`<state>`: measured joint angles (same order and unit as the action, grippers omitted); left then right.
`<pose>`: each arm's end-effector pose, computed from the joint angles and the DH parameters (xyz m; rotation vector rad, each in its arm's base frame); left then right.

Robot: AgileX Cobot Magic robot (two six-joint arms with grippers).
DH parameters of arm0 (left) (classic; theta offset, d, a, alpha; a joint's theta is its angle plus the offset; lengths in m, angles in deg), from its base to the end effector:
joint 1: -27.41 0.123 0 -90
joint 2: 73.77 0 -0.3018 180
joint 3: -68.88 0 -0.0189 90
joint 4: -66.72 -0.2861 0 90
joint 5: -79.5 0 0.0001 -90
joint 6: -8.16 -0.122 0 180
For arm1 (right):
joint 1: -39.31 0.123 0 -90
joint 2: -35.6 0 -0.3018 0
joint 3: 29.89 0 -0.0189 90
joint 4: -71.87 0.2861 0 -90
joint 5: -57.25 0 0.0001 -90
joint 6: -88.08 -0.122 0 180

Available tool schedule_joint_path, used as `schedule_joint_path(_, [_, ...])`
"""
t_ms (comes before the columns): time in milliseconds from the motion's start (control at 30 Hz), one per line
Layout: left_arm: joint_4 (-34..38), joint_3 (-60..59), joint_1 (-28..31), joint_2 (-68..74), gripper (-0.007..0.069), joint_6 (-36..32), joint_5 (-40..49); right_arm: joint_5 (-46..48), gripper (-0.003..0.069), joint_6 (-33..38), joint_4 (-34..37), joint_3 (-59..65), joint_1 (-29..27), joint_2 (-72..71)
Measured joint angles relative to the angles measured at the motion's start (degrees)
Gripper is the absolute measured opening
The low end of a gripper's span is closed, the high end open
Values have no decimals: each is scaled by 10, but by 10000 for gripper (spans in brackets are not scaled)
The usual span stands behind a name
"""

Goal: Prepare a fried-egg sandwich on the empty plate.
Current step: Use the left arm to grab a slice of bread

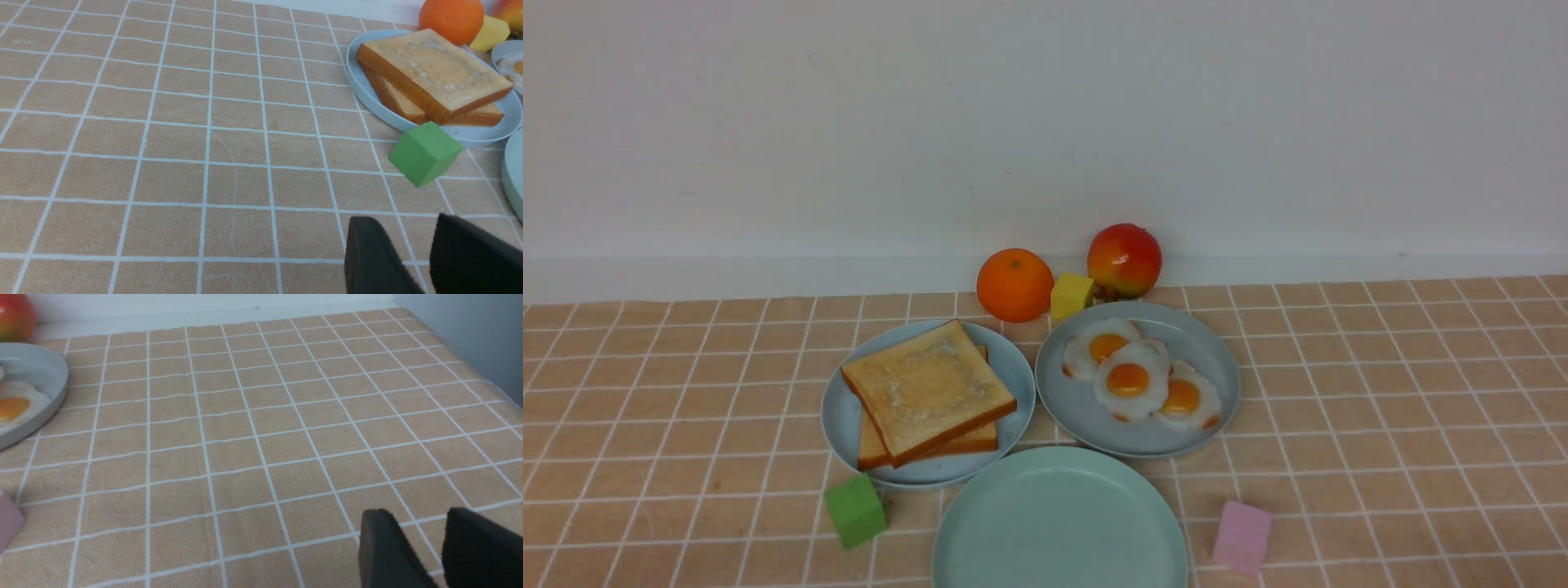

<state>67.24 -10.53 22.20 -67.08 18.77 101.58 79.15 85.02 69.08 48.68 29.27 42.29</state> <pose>0.0998 -0.0095 0.1583 -0.0948 1.8905 -0.1975 0.0984 -0.0197 0.1646 0.1840 1.8629 -0.1322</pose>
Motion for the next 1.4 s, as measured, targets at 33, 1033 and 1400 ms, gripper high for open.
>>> schedule_joint_path(33, [0,0,0,0,238,0,0,0,241,0,0,0,0,0])
schedule_joint_path(1033, [-5,0,0,0,238,0,-1,0,241,-1,0,0,0,0])
schedule_joint_path(1400, [-11,0,0,0,238,0,-197,-47,241,-1,28,5,0,0])
